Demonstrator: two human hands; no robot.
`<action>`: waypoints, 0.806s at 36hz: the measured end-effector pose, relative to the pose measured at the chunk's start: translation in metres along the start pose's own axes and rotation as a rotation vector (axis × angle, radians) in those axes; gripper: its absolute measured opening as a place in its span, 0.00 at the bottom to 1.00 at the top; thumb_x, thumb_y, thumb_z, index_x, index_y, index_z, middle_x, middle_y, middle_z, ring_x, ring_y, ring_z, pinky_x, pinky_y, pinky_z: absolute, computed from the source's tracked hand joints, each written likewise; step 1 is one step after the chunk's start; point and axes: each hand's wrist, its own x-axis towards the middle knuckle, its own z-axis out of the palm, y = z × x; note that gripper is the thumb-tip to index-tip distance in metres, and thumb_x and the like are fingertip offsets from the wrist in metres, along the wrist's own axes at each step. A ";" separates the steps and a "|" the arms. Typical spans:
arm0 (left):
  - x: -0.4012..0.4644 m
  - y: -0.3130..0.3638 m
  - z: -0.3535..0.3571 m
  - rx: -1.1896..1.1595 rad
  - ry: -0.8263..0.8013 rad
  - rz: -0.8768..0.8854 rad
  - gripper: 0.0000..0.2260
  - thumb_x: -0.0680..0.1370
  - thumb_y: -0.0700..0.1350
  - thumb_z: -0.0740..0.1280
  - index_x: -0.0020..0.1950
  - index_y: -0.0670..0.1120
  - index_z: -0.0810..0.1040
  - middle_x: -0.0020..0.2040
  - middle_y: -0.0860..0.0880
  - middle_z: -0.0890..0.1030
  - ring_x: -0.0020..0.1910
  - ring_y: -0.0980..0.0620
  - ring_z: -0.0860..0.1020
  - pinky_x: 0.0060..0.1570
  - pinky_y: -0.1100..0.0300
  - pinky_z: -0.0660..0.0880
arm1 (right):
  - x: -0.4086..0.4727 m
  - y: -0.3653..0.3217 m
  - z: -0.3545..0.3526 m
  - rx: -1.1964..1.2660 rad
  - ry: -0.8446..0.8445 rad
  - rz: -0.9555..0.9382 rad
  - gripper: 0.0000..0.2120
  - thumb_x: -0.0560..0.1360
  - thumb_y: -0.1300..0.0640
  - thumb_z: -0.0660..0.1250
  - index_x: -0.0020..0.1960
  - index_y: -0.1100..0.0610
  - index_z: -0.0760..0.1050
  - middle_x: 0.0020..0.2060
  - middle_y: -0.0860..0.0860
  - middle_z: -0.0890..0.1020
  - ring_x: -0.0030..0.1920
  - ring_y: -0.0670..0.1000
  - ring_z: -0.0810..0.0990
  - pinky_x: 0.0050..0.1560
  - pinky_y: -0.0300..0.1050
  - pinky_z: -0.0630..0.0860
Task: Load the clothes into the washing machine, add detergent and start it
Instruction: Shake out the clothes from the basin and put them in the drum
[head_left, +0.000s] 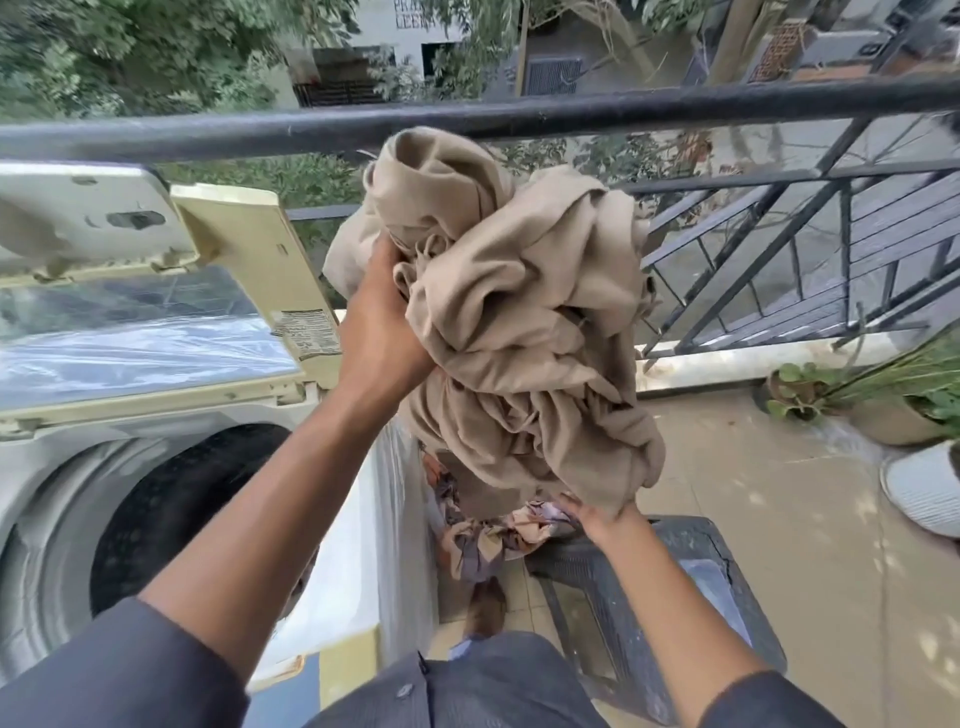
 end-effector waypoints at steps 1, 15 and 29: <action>-0.002 -0.004 0.001 0.020 -0.013 -0.002 0.24 0.75 0.62 0.74 0.68 0.61 0.71 0.54 0.58 0.83 0.52 0.54 0.81 0.49 0.54 0.76 | 0.001 -0.008 -0.004 0.051 -0.003 -0.050 0.15 0.88 0.48 0.53 0.56 0.53 0.76 0.63 0.57 0.81 0.51 0.58 0.79 0.56 0.59 0.81; -0.021 -0.041 0.010 0.097 -0.079 -0.012 0.30 0.70 0.66 0.69 0.66 0.53 0.70 0.47 0.57 0.79 0.49 0.47 0.80 0.45 0.54 0.70 | -0.062 -0.093 0.020 -0.232 0.079 -0.834 0.09 0.67 0.63 0.69 0.42 0.51 0.81 0.34 0.42 0.85 0.38 0.41 0.81 0.36 0.37 0.78; -0.045 -0.044 -0.018 -0.104 -0.313 0.058 0.36 0.66 0.62 0.75 0.69 0.51 0.67 0.52 0.72 0.80 0.53 0.67 0.79 0.56 0.58 0.77 | -0.076 -0.098 0.052 -0.403 -0.047 -0.924 0.35 0.65 0.43 0.71 0.67 0.61 0.72 0.63 0.59 0.80 0.64 0.57 0.80 0.66 0.63 0.76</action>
